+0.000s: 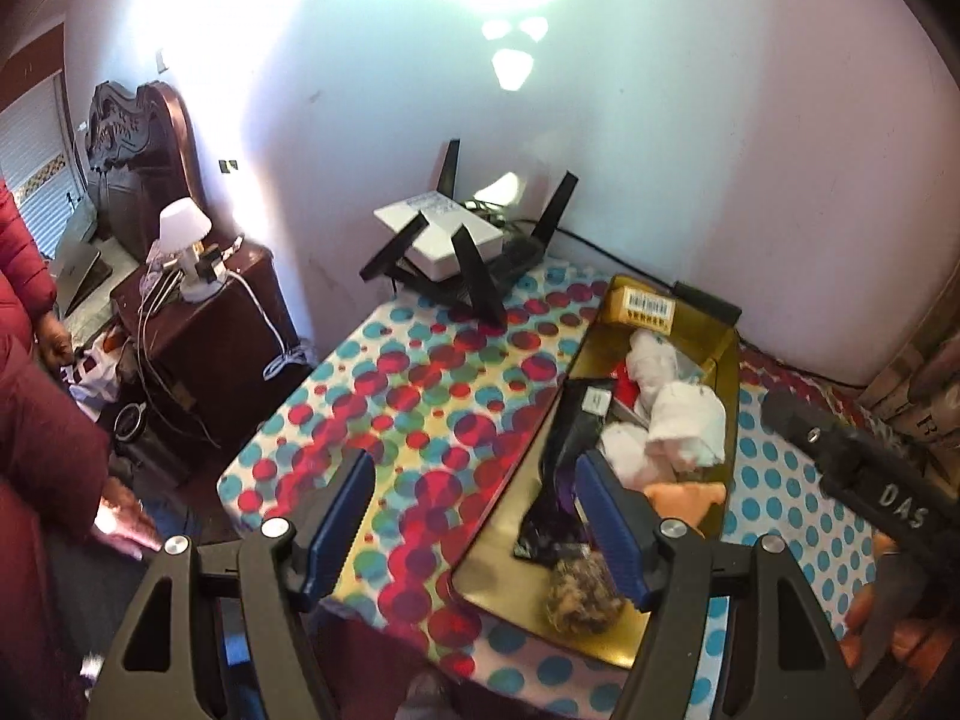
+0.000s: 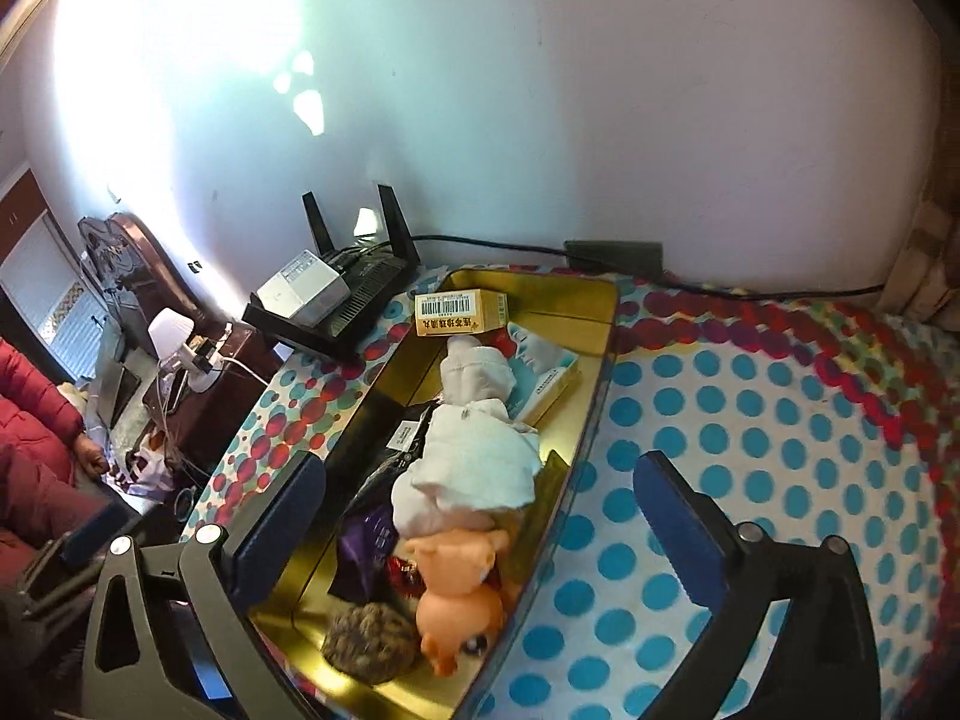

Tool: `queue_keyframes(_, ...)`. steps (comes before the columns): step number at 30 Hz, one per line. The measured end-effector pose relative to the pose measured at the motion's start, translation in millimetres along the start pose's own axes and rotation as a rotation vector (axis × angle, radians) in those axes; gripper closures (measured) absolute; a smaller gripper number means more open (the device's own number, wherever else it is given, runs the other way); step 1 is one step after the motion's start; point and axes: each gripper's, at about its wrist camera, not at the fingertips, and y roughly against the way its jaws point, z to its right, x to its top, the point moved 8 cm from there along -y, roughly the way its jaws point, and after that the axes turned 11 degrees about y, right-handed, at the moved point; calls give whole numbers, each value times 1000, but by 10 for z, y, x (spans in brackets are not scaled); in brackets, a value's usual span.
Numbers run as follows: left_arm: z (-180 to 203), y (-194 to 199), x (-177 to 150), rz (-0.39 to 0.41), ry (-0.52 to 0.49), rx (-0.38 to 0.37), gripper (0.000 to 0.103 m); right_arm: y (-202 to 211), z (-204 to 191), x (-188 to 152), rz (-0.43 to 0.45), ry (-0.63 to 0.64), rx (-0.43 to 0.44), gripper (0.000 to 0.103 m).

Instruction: Organize objects

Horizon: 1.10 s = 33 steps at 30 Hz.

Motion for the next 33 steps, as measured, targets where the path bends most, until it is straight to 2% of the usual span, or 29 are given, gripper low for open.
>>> queue_keyframes(3, 15, 44, -51, -10, -14, 24, 32, 155, -2, 4, -6, 5, -34, 0)
queue_keyframes(10, -2, 137, -59, -25, -23, 27, 32, 309, 16, -65, -45, -23, -66, 0)
queue_keyframes(15, -29, 159, -41, -31, -43, 38, 32, 412, -14, -94, -59, -4, -135, 0)
queue_keyframes(18, -31, 116, -24, -49, -52, 20, 32, 461, -29, -114, -87, 3, -215, 0)
queue_keyframes(24, -33, 40, -5, -91, -68, -36, 31, 498, -96, -175, -122, -16, -243, 0)
queue_keyframes(26, -44, 60, 31, -78, -66, -59, 31, 528, -112, -181, -126, -14, -267, 0)
queue_keyframes(30, -43, 164, 132, -8, -115, -51, 32, 631, -115, -138, -106, -13, -322, 0)
queue_keyframes(33, -17, 210, 175, 10, -154, -46, 32, 693, -96, -108, -109, -15, -357, 0)
